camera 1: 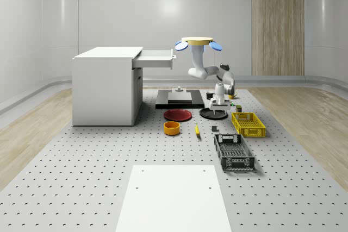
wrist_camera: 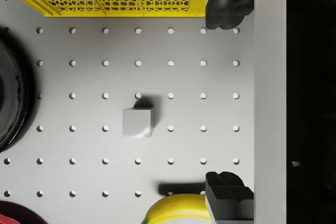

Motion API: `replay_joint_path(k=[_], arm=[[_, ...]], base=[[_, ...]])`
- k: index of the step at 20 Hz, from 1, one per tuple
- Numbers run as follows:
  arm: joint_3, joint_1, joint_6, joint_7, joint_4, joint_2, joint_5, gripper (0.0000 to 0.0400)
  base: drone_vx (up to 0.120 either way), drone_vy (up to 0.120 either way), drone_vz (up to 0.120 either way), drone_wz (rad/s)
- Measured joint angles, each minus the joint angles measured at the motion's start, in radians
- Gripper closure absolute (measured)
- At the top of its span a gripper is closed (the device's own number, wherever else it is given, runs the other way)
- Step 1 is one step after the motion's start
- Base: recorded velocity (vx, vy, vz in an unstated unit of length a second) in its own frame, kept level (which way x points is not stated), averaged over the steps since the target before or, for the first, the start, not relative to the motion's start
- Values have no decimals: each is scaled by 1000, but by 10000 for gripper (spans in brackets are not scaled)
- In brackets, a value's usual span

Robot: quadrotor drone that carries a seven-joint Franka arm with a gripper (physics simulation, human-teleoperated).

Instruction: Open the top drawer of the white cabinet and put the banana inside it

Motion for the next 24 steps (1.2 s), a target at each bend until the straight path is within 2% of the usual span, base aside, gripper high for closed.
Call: replay_joint_path(k=[9,24], arm=[[7,31,-6,-69,-38,2,14,0],[24,163,-31,-280,-114,19,48,0]], base=[[0,0,0,0],[0,0,0,0]])
